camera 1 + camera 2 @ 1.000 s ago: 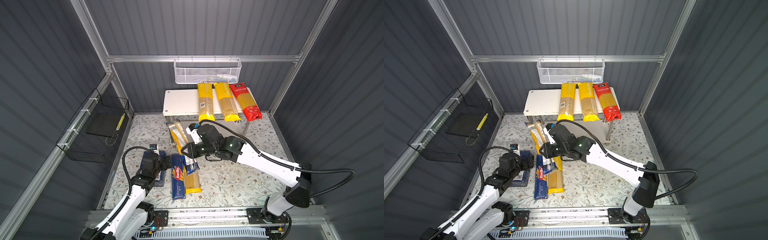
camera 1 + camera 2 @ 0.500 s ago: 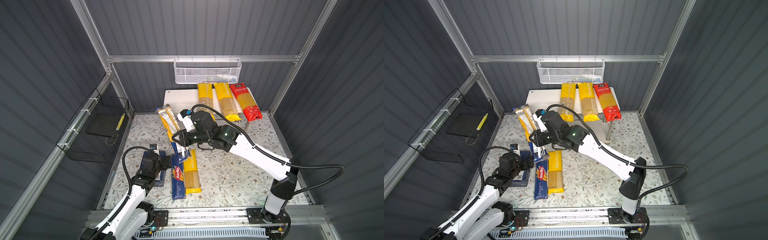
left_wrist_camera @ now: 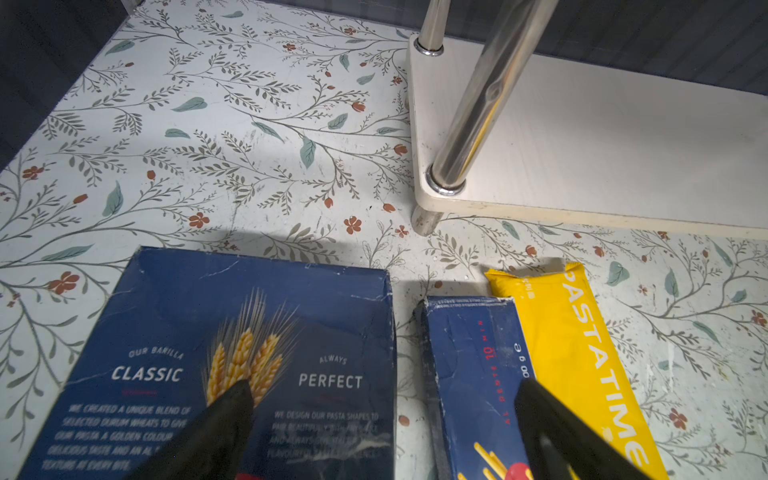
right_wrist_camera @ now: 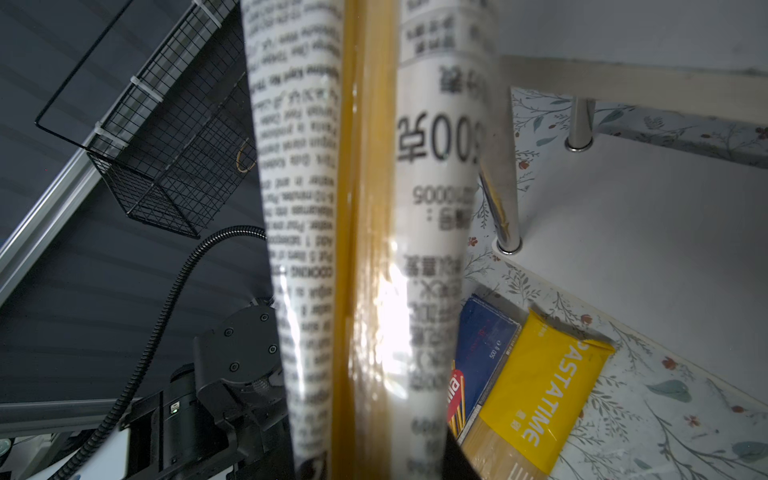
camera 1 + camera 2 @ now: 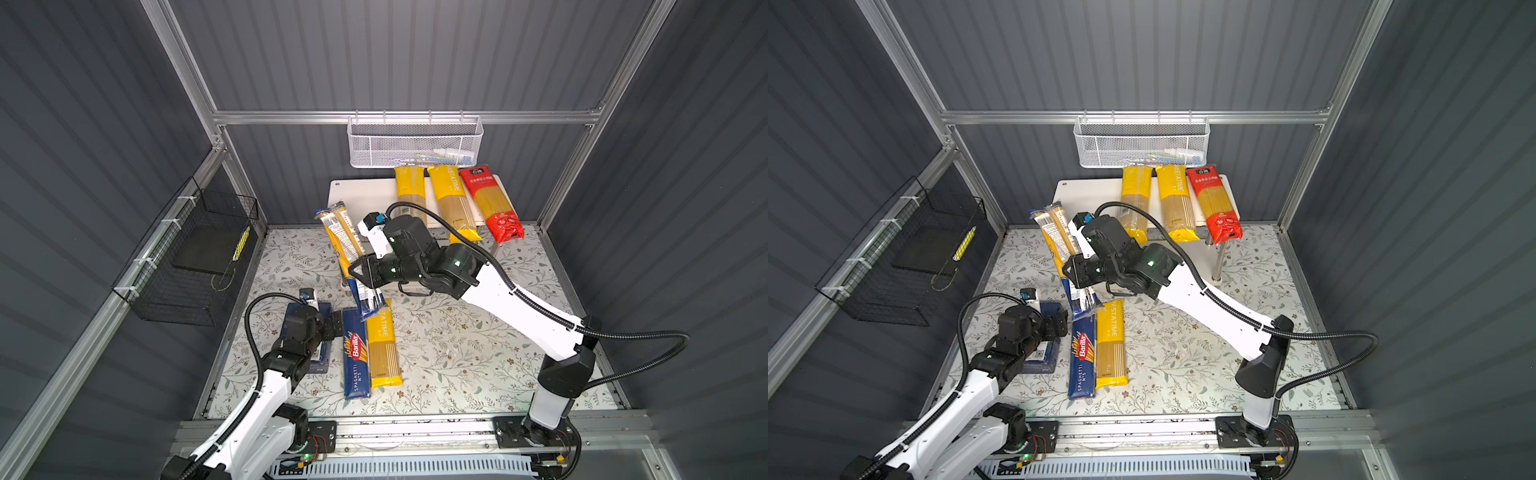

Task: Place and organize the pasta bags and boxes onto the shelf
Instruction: 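Raise the clear bags with the right gripper onto the top shelf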

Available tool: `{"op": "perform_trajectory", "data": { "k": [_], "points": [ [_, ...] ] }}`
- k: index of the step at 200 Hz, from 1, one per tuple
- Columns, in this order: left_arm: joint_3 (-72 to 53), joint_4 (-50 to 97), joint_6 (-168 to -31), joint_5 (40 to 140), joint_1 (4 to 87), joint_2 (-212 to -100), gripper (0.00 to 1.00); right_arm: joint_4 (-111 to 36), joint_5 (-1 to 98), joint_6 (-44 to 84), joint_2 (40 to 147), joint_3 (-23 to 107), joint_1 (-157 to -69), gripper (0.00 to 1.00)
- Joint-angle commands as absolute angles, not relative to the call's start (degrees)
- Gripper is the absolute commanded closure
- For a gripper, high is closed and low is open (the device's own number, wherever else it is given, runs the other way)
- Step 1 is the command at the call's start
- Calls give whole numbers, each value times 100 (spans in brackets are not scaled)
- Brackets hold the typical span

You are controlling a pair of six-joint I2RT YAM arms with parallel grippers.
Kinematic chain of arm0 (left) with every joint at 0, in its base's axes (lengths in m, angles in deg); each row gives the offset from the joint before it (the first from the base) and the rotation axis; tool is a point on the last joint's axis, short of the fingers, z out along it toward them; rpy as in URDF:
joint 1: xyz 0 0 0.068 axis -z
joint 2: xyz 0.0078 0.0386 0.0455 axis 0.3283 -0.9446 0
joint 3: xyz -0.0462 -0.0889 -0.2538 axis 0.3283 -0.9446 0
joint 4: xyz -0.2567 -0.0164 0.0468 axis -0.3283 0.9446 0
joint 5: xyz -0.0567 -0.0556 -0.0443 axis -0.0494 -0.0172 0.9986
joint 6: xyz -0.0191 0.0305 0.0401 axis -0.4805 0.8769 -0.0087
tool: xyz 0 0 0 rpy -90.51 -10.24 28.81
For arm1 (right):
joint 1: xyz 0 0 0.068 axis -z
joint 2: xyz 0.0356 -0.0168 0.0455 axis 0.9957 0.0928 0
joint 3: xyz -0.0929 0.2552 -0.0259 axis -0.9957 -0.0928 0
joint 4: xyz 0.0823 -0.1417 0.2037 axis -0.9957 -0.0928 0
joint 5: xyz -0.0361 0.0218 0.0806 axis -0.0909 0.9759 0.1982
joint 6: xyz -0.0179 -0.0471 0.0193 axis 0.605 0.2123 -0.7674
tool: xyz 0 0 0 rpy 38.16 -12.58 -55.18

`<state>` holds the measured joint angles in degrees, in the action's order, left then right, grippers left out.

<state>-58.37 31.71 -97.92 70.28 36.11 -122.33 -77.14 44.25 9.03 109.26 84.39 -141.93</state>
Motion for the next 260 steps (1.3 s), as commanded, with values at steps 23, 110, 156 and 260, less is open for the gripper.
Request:
{"op": "perform_trajectory", "data": {
  "k": [23,110,156,260],
  "points": [
    [-5834,3176,-9754,6969,3638,-12186,1,-7267,4304,1097,11156,9687,-13980,71],
    [-5816,3176,-9755,6971,3633,-12212,1,-7036,4159,1254,11981,10896,-13463,72],
    [-5791,3174,-9741,6972,3638,-12296,1,-6647,4135,1242,12241,10958,-13236,70],
    [-5788,3174,-9756,6953,3630,-12313,1,-6105,3776,1471,12461,11006,-13126,69]
  ]
}}
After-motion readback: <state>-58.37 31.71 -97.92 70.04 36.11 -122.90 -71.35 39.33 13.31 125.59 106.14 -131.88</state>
